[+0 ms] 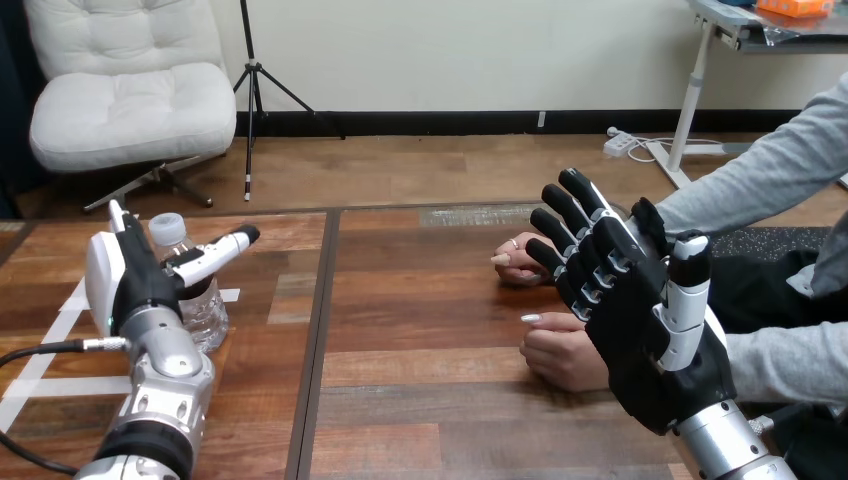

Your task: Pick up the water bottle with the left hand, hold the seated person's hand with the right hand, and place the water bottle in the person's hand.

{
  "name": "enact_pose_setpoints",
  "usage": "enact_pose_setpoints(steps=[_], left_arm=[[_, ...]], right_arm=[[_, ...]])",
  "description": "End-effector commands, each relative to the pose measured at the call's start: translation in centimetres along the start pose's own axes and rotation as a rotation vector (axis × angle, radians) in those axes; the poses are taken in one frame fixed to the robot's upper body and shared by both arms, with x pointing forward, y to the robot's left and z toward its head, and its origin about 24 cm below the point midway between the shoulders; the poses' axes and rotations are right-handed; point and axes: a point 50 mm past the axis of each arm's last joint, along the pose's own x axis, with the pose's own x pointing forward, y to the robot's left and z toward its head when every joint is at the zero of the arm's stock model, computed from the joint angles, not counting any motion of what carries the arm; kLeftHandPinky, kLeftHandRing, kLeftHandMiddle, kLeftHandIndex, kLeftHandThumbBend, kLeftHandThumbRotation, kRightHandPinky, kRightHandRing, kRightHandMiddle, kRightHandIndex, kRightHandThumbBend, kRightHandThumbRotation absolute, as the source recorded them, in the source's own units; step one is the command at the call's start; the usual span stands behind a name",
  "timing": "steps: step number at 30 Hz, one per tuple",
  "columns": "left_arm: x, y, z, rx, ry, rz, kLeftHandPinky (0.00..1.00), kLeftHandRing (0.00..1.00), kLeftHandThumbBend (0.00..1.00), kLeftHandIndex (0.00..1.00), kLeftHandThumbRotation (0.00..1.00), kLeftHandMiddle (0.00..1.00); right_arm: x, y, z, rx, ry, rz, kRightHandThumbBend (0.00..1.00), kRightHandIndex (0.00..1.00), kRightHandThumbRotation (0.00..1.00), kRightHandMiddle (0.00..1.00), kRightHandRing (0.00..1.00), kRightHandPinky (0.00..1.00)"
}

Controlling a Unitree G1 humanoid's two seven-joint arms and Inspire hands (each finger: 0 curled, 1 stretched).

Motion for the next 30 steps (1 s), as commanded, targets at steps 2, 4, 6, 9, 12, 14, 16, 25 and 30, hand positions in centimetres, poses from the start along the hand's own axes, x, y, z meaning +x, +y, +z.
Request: enact_pose_setpoints(steps=[2, 4, 6, 9, 12, 14, 16, 25, 30], left_arm=[[1.15, 0.31, 4.03, 0.050, -0.119, 0.040, 1.00, 1.00, 1.00, 1.00, 0.31, 1.00], [1.19, 0.32, 4.03, 0.072, -0.119, 0.043, 1.00, 1.00, 1.00, 1.00, 0.32, 1.00], [1.22, 0.32, 4.06, 0.084, -0.116, 0.046, 1.00, 1.00, 1.00, 1.00, 0.33, 1.00], [1.29, 0.30, 4.12, 0.096, -0.108, 0.044, 1.00, 1.00, 1.00, 1.00, 0.34, 1.00], [1.36, 0.32, 4.14, 0.126, -0.103, 0.045, 1.00, 1.00, 1.00, 1.00, 0.35, 1.00], [1.40, 0.35, 4.16, 0.141, -0.102, 0.048, 1.00, 1.00, 1.00, 1.00, 0.35, 1.00], [1.43, 0.36, 4.21, 0.151, -0.099, 0.051, 1.00, 1.00, 1.00, 1.00, 0.35, 1.00], [1.59, 0.49, 4.23, 0.197, -0.075, 0.057, 1.00, 1.00, 1.00, 1.00, 0.35, 1.00], [1.66, 0.60, 4.11, 0.214, -0.058, 0.062, 1.00, 1.00, 1.00, 1.00, 0.36, 1.00]], right_arm=[[0.75, 0.27, 1.71, -0.017, -0.094, 0.021, 1.00, 1.00, 1.00, 1.00, 1.00, 1.00], [0.73, 0.27, 1.71, -0.019, -0.095, 0.021, 1.00, 1.00, 1.00, 1.00, 1.00, 1.00], [0.72, 0.26, 1.71, -0.020, -0.096, 0.020, 1.00, 1.00, 1.00, 1.00, 1.00, 1.00], [0.70, 0.26, 1.72, -0.023, -0.095, 0.016, 1.00, 1.00, 1.00, 1.00, 1.00, 1.00], [0.65, 0.26, 1.71, -0.020, -0.093, 0.017, 1.00, 1.00, 1.00, 1.00, 1.00, 1.00], [0.63, 0.26, 1.71, -0.021, -0.093, 0.015, 1.00, 1.00, 1.00, 1.00, 1.00, 1.00], [0.62, 0.25, 1.72, -0.022, -0.094, 0.016, 1.00, 1.00, 1.00, 1.00, 1.00, 1.00], [0.61, 0.28, 1.76, -0.020, -0.103, 0.024, 1.00, 1.00, 1.00, 1.00, 1.00, 1.00], [0.58, 0.34, 1.80, -0.019, -0.109, 0.026, 1.00, 1.00, 1.00, 1.00, 1.00, 1.00]])
